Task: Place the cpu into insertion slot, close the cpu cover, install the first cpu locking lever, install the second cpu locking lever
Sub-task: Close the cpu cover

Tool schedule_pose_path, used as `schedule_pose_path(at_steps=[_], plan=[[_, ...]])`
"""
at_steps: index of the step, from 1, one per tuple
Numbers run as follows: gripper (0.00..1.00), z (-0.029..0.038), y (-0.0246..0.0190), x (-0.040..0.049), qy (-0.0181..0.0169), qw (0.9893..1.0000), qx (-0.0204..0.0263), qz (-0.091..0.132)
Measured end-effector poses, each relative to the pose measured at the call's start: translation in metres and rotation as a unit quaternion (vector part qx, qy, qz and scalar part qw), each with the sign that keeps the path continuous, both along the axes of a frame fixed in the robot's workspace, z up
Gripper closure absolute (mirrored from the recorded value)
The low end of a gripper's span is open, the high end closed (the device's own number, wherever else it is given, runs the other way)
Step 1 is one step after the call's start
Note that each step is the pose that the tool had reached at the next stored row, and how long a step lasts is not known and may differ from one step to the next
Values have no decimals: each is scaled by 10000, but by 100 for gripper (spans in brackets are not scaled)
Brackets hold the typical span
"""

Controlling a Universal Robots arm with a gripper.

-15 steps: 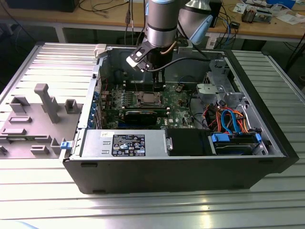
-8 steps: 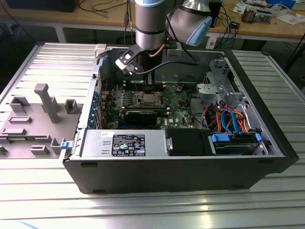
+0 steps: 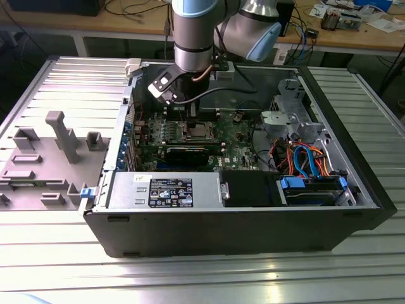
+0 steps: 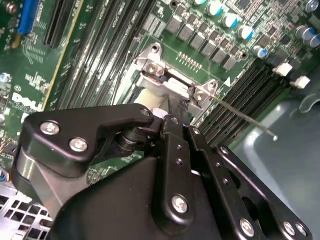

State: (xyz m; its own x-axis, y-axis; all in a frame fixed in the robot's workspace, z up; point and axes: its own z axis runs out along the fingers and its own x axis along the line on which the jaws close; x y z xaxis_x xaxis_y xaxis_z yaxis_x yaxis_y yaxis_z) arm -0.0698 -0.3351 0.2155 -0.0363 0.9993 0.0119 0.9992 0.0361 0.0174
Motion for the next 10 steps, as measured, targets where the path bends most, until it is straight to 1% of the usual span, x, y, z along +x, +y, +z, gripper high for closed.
schedule_pose_path(at_steps=[2,5,7,9,10], plan=[[89,-20,1,-12,0,10000,6,8],[89,-75,-1,-14,10,10000,9,16],[89,-90,-1,-15,12,10000,10,18],[89,-87,-2,-19,13,10000,9,19],[89,-41,-2,-20,12,10000,10,20]])
